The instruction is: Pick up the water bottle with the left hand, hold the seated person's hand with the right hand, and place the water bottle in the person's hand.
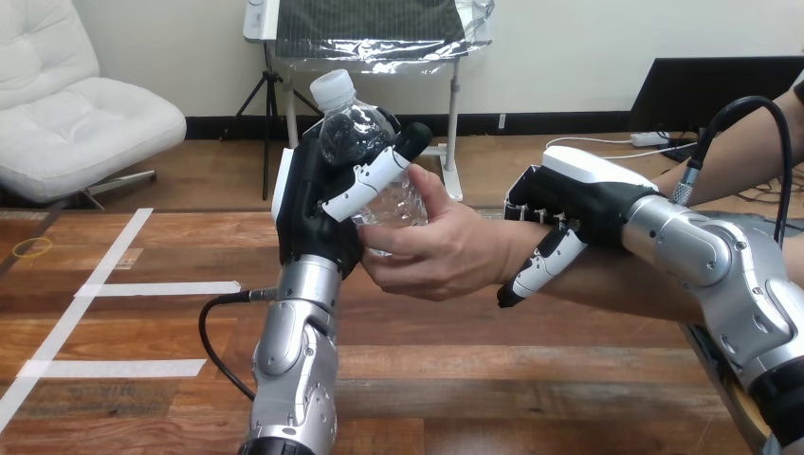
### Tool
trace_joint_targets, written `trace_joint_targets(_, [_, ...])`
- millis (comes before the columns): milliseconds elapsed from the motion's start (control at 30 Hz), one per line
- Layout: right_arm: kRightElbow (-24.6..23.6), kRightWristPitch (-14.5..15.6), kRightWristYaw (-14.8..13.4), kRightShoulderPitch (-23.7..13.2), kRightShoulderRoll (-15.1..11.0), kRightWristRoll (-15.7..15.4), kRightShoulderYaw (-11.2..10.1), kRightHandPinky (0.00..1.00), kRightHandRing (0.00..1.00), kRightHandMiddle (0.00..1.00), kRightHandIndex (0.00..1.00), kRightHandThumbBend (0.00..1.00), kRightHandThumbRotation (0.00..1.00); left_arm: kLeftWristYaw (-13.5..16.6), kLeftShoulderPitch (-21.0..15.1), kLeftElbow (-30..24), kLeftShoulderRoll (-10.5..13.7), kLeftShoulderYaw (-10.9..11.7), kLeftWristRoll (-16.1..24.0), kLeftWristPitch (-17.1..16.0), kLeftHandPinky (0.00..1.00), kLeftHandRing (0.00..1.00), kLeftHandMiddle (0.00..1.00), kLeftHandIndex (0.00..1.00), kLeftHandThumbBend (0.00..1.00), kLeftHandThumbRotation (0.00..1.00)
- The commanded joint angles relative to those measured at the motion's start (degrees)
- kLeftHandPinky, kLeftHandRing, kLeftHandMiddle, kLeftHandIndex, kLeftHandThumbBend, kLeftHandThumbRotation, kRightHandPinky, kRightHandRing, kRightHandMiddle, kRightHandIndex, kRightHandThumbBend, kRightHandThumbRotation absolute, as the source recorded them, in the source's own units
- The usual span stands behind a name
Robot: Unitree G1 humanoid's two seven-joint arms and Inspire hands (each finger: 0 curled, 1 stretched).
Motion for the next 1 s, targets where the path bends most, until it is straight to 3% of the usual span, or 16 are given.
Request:
trace_joint_targets(0, [-0.29,-0.17,-0.54,-2.51,0.51,1.2,-1.0,0.18,0.24,0.32,0.34,0.87,0.05,-2.05,-2.71,-0.44,-2.25,-2.45,0.94,-1.02,0.24,0.28,0.33,0.34,0.76,0.0])
trace_joint_targets(433, [-0.6,-0.69,-0.2,-1.22,-0.24,2.5,-1.79,0.2,0.27,0.34,0.35,0.87,0.04,-2.08,-1.88,-1.29,-0.68,-3.51,3.23,0.05,0.25,0.29,0.33,0.35,0.75,0.0])
trace_joint_targets(500, [-0.75,-0.69,0.23,-0.93,-0.48,3.13,-1.92,0.21,0.27,0.35,0.35,0.87,0.03,-1.87,-1.57,-1.52,-0.02,-4.0,4.51,0.29,0.29,0.33,0.37,0.39,0.75,0.0])
trace_joint_targets(700, [-1.96,-1.02,1.62,0.34,-1.8,4.29,-1.99,0.22,0.29,0.36,0.38,0.86,0.09,-1.92,-0.23,-2.76,1.34,-4.91,6.79,0.42,0.4,0.47,0.53,0.55,0.81,0.27])
trace_joint_targets(733, [-2.09,-1.47,1.52,0.6,-2.05,4.22,-1.95,0.22,0.29,0.36,0.38,0.86,0.09,-1.91,0.1,-3.3,1.5,-5.06,7.1,0.53,0.4,0.47,0.53,0.55,0.81,0.27])
trace_joint_targets(767, [-2.18,-1.77,1.47,0.78,-2.21,4.16,-1.93,0.23,0.3,0.38,0.4,0.86,0.14,-1.89,0.34,-3.69,1.62,-5.16,7.31,0.63,0.44,0.51,0.58,0.59,0.82,0.34])
trace_joint_targets(967, [-3.4,-1.77,3.0,2.05,-3.6,4.0,-1.79,0.29,0.37,0.45,0.51,0.89,0.29,-1.34,1.98,-5.82,2.79,-5.74,9.1,-0.17,0.59,0.63,0.68,0.68,0.82,0.53])
